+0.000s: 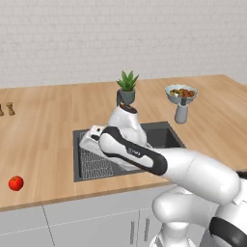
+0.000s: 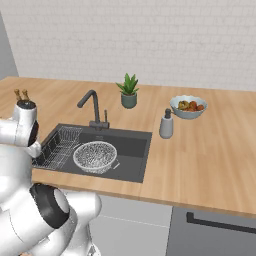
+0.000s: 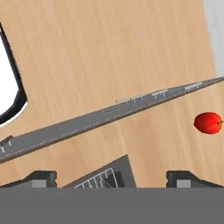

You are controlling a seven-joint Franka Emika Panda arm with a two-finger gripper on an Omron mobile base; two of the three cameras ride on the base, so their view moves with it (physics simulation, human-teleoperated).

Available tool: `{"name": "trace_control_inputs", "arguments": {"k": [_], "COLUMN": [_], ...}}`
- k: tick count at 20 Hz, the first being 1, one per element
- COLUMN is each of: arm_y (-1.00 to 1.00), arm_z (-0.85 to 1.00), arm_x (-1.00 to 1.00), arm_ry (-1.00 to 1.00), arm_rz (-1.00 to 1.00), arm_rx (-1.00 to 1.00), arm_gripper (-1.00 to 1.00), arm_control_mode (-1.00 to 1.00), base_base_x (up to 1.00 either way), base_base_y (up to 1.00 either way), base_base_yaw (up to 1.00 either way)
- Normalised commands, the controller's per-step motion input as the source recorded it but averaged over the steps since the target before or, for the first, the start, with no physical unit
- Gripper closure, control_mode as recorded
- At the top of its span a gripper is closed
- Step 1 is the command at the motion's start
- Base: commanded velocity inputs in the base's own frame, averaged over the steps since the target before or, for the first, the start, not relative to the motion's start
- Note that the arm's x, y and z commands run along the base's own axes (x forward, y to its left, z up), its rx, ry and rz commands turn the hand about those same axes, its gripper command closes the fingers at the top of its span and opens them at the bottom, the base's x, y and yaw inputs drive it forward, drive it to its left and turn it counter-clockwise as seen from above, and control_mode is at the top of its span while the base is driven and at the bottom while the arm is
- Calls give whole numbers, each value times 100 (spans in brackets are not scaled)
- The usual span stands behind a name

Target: Put the colander in the sink, put the apple in the colander, and turn on the sink faucet and pour water over the colander.

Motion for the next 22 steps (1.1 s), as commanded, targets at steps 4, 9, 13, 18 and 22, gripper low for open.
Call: {"name": "trace_control_inputs", "arguments": {"k": [4,9,13,18,22], "arm_y": [100,100,88,79,48], "arm_z": [11,5,-10,-29,-26], "arm_x": [7,6,4,1,10], "arm_ry": [29,24,5,-20,-17], "arm_rz": [9,0,0,-3,-6], "arm_rx": [-11,-18,-12,-2,0], "arm_gripper": [-100,-100,-100,-100,-100], "arm_control_mode": [-100,-100,-100,-100,-100], "base_base_x": [0,0,0,0,0], "base_base_y": [0,0,0,0,0], "base_base_yaw": [0,0,0,0,0]}}
